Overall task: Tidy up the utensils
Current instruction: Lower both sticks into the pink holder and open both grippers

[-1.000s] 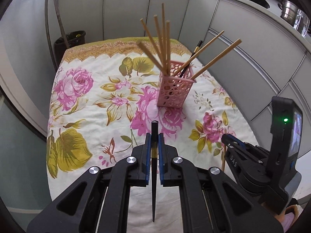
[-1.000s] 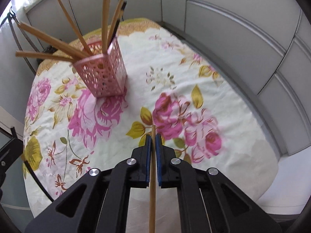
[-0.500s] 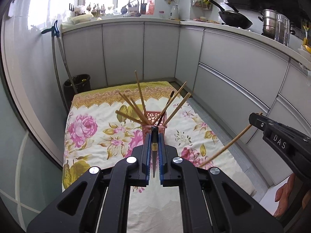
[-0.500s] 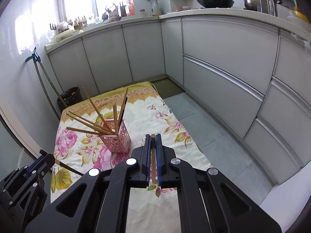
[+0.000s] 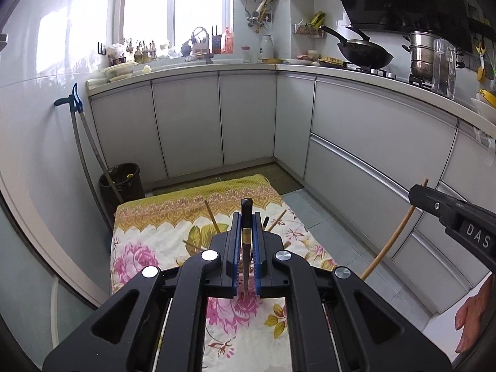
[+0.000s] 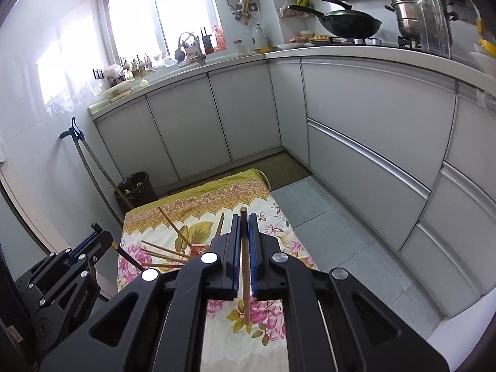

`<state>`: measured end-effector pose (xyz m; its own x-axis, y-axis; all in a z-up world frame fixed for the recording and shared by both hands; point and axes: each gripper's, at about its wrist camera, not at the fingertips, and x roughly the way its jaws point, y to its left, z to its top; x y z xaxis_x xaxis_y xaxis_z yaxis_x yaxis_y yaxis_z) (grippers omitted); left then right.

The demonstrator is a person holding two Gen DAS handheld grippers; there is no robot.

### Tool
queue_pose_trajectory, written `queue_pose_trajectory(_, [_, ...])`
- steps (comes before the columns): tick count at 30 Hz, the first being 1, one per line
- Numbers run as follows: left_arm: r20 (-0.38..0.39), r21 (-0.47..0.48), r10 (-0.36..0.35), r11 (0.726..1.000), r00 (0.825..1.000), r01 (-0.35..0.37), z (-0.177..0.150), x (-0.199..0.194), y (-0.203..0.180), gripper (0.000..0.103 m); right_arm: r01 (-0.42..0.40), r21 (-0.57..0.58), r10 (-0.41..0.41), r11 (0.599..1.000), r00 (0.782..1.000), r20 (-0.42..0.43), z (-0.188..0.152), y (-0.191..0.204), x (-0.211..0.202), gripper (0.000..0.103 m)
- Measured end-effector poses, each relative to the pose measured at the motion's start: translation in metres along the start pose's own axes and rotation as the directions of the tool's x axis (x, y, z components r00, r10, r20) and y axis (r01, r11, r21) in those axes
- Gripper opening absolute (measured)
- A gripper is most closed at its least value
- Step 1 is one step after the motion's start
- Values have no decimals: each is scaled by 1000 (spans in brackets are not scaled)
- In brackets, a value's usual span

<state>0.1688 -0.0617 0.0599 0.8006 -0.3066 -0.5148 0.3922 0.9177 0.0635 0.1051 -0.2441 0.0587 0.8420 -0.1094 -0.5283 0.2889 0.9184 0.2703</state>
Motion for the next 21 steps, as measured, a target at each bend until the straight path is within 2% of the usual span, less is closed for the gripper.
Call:
queue_pose_trajectory(5, [28, 0, 17, 1000, 999, -17, 30, 20, -2, 6, -6, -8, 7, 1000, 1000, 12, 13, -1, 11, 5])
queue_pose_trajectory(10, [8, -27, 32, 999, 999, -32, 40, 58, 3, 6, -10, -4, 10, 1000, 1000, -5, 14, -7, 31, 5])
queue_pose_trajectory(18, [-103, -113, 44, 992, 994, -56, 9, 137, 15, 6, 4, 8, -3, 1000, 999, -53, 3, -23, 61, 5])
queue_pose_trajectory(21, [-139, -115, 50, 991, 989, -66, -8, 158, 15, 7, 9, 16, -8, 1000, 998, -63, 0, -28, 65, 5])
